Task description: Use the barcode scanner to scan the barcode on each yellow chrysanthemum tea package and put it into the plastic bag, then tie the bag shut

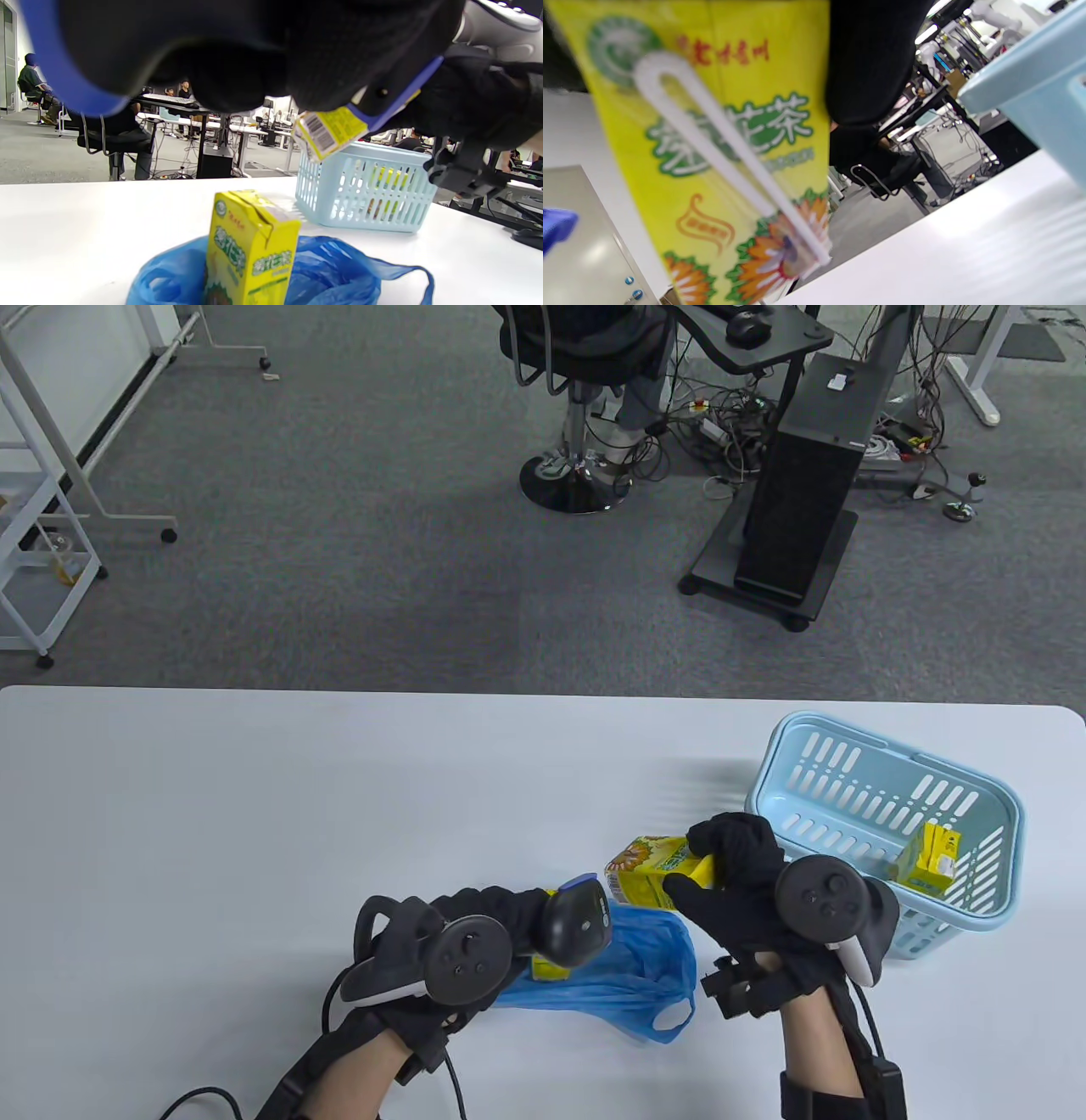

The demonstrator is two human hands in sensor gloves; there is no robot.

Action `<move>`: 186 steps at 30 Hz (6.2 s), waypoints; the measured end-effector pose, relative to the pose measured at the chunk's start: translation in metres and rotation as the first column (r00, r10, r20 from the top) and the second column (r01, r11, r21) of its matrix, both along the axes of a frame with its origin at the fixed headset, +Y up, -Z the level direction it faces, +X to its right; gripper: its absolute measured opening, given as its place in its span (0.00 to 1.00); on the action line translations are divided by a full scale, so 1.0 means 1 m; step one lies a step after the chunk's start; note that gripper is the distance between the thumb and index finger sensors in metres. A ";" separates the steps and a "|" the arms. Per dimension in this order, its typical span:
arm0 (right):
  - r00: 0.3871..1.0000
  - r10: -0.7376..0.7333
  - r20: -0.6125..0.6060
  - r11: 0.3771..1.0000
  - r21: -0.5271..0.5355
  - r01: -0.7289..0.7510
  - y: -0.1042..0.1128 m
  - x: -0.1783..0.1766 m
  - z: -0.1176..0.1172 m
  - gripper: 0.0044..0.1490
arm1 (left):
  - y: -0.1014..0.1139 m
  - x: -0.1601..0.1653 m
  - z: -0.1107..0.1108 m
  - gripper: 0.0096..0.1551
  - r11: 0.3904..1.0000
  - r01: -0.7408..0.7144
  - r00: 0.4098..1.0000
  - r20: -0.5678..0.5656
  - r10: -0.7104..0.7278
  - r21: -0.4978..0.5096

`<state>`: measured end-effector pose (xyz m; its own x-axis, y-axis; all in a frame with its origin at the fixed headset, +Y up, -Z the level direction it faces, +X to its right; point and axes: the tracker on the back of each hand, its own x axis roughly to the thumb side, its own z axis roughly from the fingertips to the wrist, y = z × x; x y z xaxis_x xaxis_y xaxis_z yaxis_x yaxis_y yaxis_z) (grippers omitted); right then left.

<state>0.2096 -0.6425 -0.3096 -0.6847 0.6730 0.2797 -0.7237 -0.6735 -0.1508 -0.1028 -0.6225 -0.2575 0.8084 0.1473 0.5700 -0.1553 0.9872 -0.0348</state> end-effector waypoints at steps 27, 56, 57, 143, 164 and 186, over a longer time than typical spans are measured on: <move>0.997 0.023 -0.078 0.999 -0.039 -0.026 -0.001 0.003 -0.001 0.49 | -0.010 -0.001 -0.005 0.34 0.999 0.006 0.999 -0.039 -0.004 0.045; 0.865 0.457 -0.207 0.859 -0.150 -0.490 -0.058 -0.051 -0.014 0.58 | 0.001 -0.021 -0.010 0.35 1.000 0.024 0.996 -0.091 -0.024 -0.006; 0.861 0.466 -0.206 0.855 -0.146 -0.498 -0.057 -0.053 -0.013 0.58 | 0.001 -0.021 -0.010 0.35 1.000 0.024 0.996 -0.091 -0.024 -0.007; 0.569 0.772 -0.285 0.043 -0.869 -0.493 -0.047 0.168 -0.159 0.61 | -0.008 -0.034 -0.022 0.35 0.995 -0.001 0.995 -0.103 -0.009 -0.101; 0.417 0.900 -0.129 0.204 -0.720 -0.663 0.056 0.111 -0.140 0.55 | 0.024 -0.038 0.000 0.36 0.997 -0.074 0.995 -0.066 0.073 -0.008; 0.799 0.595 0.082 0.798 -0.174 -0.577 0.112 0.029 -0.064 0.46 | 0.036 -0.030 0.013 0.36 0.995 -0.086 0.996 -0.001 0.086 0.055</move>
<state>0.2390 -0.5305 -0.3735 -0.9827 0.1552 0.1012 -0.1644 -0.9822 -0.0904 -0.1324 -0.5860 -0.2442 0.7960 0.1843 0.5766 -0.2394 0.9707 0.0202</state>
